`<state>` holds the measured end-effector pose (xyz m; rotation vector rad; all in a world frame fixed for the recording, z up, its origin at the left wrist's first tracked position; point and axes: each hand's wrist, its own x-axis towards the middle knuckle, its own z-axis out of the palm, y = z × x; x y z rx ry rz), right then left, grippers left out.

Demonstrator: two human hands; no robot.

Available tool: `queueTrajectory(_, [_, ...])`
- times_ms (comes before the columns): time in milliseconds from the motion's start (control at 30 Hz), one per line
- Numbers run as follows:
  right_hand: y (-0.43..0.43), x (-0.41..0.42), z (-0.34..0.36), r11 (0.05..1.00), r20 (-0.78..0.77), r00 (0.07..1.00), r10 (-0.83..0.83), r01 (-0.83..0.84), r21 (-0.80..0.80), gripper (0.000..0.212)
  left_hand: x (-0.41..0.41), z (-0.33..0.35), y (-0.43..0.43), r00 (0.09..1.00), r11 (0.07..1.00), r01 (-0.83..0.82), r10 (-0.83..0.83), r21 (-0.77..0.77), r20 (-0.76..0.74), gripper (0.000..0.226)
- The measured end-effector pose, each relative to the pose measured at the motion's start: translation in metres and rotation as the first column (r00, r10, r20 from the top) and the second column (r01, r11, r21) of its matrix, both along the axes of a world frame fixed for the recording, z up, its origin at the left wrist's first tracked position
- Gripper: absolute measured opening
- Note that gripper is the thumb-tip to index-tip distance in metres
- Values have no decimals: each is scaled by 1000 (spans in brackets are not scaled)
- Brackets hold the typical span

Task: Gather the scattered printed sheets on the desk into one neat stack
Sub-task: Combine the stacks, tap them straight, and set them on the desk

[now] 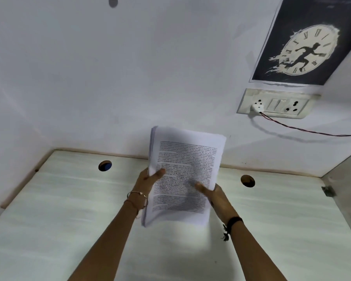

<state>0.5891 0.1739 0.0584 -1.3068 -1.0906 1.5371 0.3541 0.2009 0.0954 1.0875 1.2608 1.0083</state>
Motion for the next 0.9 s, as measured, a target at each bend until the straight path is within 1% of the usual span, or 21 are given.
queueTrajectory(33, [2,-4,1,1000,-13,1000,2,-2,19,47,-1,-6,-3,1000,1000,-23,23,6,2,28])
queueTrajectory(67, [4,-7,2,998,-25,999,-48,49,45,41,-2,-9,-6,999,999,-34,35,10,-23,29])
queueTrajectory(133, [11,-12,6,982,-10,991,-133,133,132,35,-4,-17,-9,996,997,-71,71,13,-62,32])
queueTrajectory(200, [13,-16,8,966,33,985,-172,162,204,32,-3,-20,-12,990,994,-108,108,13,-85,32])
queueTrajectory(300, [8,-18,0,960,78,974,-214,195,200,34,-3,-27,-15,986,991,-130,130,1,-102,24])
queueTrajectory(367, [3,-14,-12,977,111,981,-161,143,157,42,-7,-33,-16,981,993,-118,115,-6,-156,15])
queueTrajectory(400, [1,-12,-21,985,138,982,-126,108,131,46,-9,-38,-17,979,994,-108,104,-17,-174,15])
queueTrajectory(433, [-2,-9,-28,991,179,979,-101,83,108,48,-10,-40,-19,978,995,-99,92,-24,-188,22])
queueTrajectory(467, [-4,-7,-34,993,213,973,-92,74,91,45,-10,-42,-22,974,995,-93,85,-26,-210,35])
queueTrajectory(500, [-5,-6,-36,994,242,966,-91,74,78,39,-10,-46,-22,969,995,-97,89,-24,-232,52])
queueTrajectory(533, [-4,-6,-36,994,259,961,-93,77,74,32,-9,-48,-21,962,995,-101,93,-21,-255,64])
queueTrajectory(600, [-1,-9,-30,991,307,944,-125,107,77,16,-6,-47,-19,950,995,-96,87,-15,-300,68])
queueTrajectory(633, [1,-10,-27,987,323,933,-157,135,90,23,-6,-44,-19,947,995,-96,89,-8,-308,68])
queueTrajectory(700, [6,-11,-22,973,320,921,-223,189,134,48,-5,-39,-17,941,995,-93,97,26,-325,69])
queueTrajectory(733, [7,-11,-20,965,326,912,-250,207,162,55,-5,-37,-16,936,996,-83,93,46,-339,70])
queueTrajectory(767, [7,-9,-19,961,338,905,-260,208,182,58,-5,-36,-15,931,996,-71,88,62,-354,70])
queueTrajectory(800, [5,-8,-20,964,354,902,-249,196,180,55,-7,-35,-16,923,996,-58,80,70,-376,67])
queueTrajectory(833, [4,-5,-23,970,367,902,-227,174,171,48,-7,-34,-15,912,996,-48,74,73,-402,63])
queueTrajectory(867, [1,-3,-25,976,377,905,-199,148,162,36,-8,-31,-16,904,996,-47,74,76,-420,60])
queueTrajectory(900, [-1,-2,-25,979,375,909,-180,130,156,26,-10,-27,-14,903,995,-46,78,85,-423,61])
